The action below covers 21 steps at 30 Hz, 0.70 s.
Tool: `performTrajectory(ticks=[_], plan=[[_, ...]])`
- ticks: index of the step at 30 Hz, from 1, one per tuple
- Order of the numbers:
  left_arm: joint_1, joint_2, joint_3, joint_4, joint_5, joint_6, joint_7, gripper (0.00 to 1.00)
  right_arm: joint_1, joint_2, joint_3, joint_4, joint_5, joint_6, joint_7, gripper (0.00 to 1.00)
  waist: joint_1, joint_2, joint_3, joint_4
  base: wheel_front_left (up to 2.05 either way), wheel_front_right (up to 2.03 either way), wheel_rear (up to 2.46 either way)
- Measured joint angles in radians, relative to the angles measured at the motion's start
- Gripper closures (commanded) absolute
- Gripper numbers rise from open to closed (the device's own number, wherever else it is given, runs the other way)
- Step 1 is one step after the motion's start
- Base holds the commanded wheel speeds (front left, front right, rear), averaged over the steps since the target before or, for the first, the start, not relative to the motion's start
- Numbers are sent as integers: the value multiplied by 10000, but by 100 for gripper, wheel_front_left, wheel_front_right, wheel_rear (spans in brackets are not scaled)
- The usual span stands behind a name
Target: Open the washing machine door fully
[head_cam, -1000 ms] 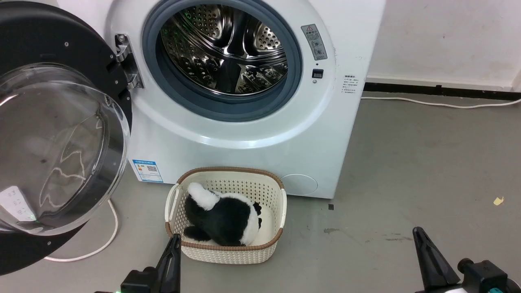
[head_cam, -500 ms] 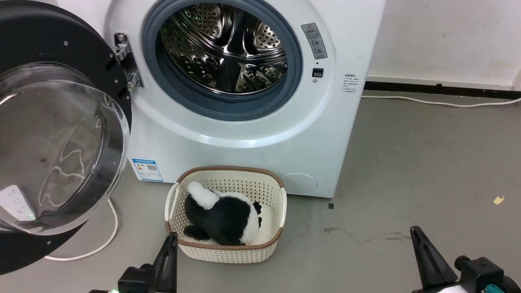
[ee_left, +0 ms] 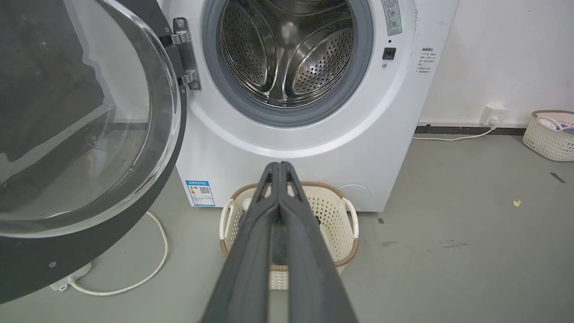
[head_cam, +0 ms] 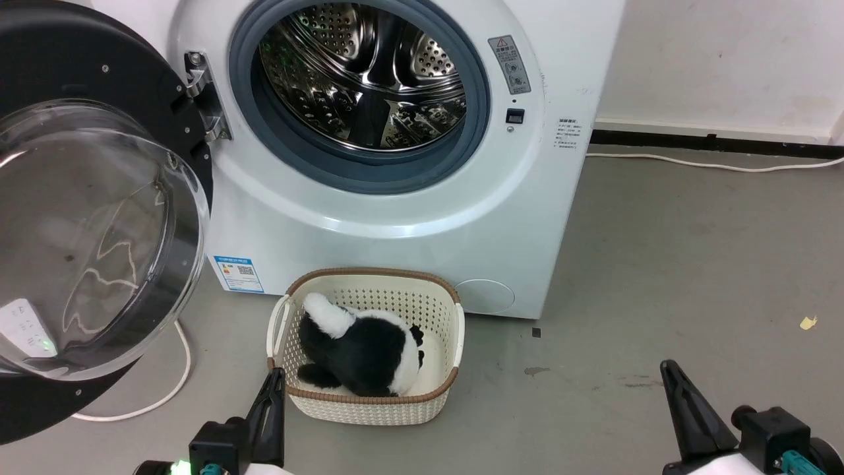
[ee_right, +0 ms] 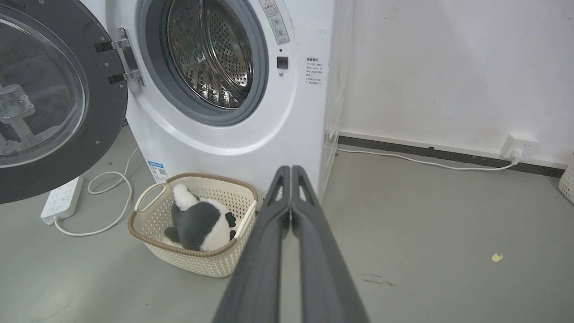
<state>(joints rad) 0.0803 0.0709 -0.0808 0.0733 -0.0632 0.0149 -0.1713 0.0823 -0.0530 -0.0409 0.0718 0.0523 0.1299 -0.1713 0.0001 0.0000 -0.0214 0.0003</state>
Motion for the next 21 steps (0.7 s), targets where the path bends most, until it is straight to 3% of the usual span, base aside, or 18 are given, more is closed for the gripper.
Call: performTrajectory(ticks=[21], plan=[[-200,-40,230,-169,167,-6,449,100,-112,0,123,-165,-165,0,447,100,0,0,57,-1,0,0,0]])
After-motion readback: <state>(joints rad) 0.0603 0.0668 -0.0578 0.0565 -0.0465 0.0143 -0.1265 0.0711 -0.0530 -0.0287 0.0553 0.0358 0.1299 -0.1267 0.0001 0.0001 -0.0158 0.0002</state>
